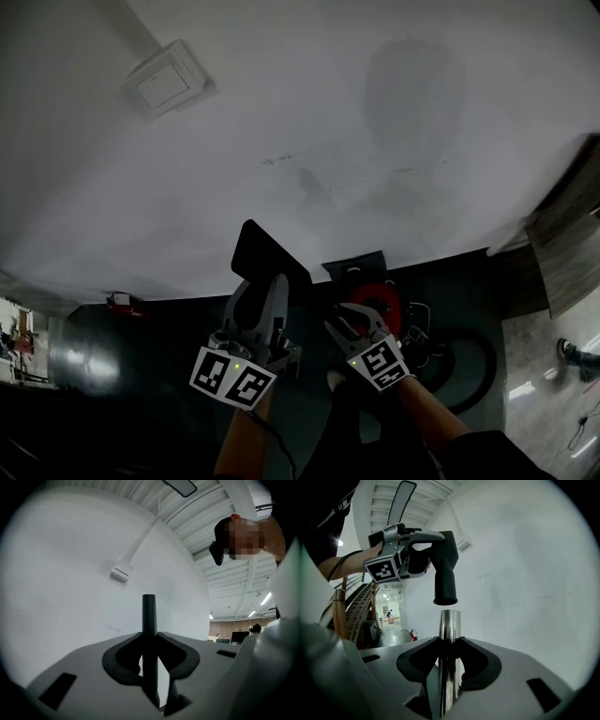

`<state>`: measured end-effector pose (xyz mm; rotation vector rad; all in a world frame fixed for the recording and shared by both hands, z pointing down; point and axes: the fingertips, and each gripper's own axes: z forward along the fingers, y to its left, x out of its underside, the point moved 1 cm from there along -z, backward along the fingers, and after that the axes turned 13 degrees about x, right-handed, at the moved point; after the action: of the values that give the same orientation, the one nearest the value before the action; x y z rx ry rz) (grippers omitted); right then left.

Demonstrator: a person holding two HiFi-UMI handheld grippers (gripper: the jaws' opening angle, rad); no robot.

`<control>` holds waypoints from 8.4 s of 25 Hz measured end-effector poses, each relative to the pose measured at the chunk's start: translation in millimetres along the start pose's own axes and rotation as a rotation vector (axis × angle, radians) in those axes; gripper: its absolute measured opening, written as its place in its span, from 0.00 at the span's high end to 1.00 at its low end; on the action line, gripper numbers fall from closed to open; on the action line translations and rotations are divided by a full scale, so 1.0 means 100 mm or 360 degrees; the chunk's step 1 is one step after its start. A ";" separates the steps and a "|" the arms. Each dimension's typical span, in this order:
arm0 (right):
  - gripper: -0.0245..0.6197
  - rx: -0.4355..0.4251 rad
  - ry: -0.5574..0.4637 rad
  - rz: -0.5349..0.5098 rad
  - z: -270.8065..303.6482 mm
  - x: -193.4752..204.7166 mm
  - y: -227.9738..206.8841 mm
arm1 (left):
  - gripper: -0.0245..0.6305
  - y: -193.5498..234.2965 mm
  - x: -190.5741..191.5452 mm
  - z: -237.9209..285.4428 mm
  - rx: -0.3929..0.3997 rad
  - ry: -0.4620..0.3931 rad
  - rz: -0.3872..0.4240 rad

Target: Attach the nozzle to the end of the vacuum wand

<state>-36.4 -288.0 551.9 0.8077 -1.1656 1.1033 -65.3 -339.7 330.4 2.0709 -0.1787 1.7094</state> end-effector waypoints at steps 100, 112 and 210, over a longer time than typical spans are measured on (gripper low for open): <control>0.74 0.0025 0.0067 -0.0076 -0.03 0.15 0.03 | 0.83 0.05 0.38 0.06 0.0226 0.0257 -0.0101; 0.74 0.0008 0.0068 -0.0085 0.00 0.13 0.04 | 0.83 0.13 0.42 0.02 0.0298 0.0166 -0.0148; 0.94 0.0071 -0.0446 0.0272 -2.46 -1.31 1.56 | 0.96 -1.96 0.31 -2.40 0.0009 0.0102 0.0173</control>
<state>-116.0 -46.7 358.6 0.9318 -1.4704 1.1854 -201.4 -59.7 342.1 2.0410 -0.2708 1.8396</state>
